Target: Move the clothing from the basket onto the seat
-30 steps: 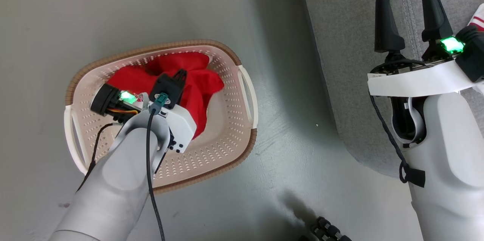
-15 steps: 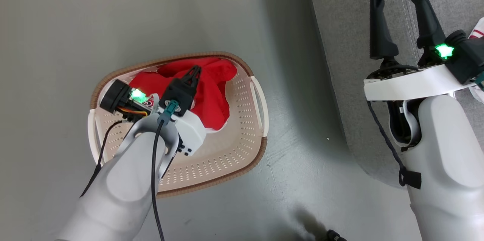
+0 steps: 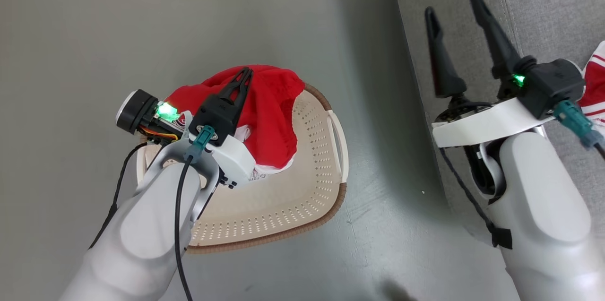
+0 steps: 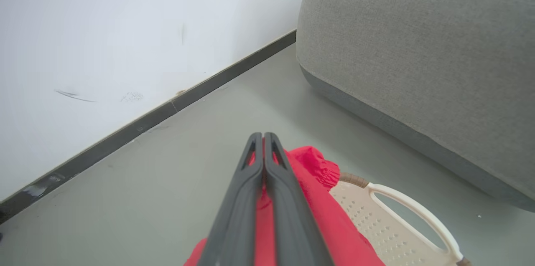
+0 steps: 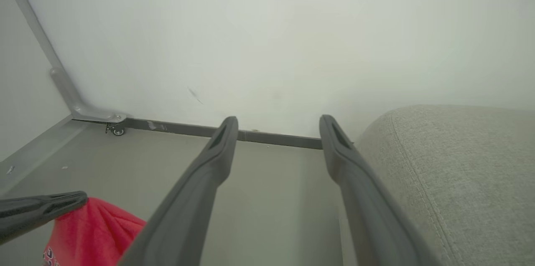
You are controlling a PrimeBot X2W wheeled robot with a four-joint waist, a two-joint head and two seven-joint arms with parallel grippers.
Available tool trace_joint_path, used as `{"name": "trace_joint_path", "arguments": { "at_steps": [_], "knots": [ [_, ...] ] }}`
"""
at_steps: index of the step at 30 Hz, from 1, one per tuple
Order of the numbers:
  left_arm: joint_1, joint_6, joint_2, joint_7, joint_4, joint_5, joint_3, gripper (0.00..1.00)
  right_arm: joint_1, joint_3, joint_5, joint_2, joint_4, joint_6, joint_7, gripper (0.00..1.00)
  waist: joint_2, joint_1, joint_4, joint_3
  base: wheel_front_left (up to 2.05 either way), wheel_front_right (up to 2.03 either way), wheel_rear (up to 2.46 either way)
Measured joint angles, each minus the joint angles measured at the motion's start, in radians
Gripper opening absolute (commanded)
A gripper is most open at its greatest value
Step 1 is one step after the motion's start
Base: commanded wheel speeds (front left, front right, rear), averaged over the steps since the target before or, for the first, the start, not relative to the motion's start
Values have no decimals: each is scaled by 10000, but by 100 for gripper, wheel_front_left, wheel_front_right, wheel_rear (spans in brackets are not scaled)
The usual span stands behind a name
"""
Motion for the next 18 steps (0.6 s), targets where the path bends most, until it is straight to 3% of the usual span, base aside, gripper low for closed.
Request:
{"name": "trace_joint_path", "arguments": {
  "at_steps": [7,18],
  "knots": [
    [167,-36,240,-10,-1062,4,-2,0,233,940,681,-130,23,0,180,100,0,0,170,-411,0,0,0],
    [511,-96,633,-12,-2282,-105,174,0,463,1962,1225,-846,-299,0,481,100,0,0,325,-1062,0,0,0]
  ]
}}
